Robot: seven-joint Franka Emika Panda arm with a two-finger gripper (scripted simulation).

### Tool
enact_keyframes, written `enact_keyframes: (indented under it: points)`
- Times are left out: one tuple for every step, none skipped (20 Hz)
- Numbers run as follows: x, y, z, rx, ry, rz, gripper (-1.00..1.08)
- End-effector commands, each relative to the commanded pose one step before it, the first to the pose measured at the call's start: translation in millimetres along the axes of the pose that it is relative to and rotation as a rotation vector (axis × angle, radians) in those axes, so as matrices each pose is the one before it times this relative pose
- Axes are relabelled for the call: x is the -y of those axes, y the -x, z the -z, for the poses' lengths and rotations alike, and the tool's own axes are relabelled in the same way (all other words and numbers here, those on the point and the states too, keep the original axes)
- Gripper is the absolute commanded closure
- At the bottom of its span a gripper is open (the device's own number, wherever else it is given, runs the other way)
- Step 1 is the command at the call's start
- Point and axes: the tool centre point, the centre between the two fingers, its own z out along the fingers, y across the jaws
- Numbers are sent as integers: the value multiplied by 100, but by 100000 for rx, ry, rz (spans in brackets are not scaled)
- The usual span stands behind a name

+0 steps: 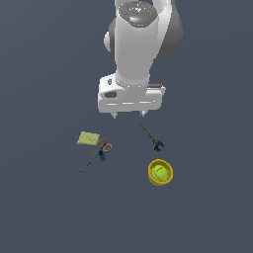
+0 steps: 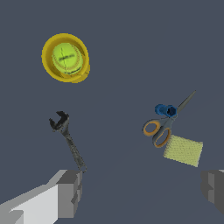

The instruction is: Pick up a designated object from a clutter of objects.

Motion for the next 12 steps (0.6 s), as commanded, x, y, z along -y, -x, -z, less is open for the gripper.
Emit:
enact_keyframes:
  points:
    - [-437, -54, -466, -141, -232, 2581, -92]
    - [-202, -19, -220, -77, -105, 1261, -92]
    - [-219, -15, -236, -86, -111, 1353, -92]
    - [-235, -11, -252, -97, -117, 1445, -92]
    - [-253, -5, -269, -106, -121, 1536, -92]
    - [-268, 3, -285, -114, -124, 1633, -92]
    - [-283, 11, -301, -124, -127, 1728, -92]
    - [-299, 22, -317, -134, -129, 1818, -92]
    - [-307, 33, -326, -142, -126, 1869, -92]
    - [-306, 43, -325, -145, -121, 1870, -92]
    - [-306, 54, -325, -148, -114, 1867, -92]
    - [-304, 64, -324, -150, -108, 1867, -92]
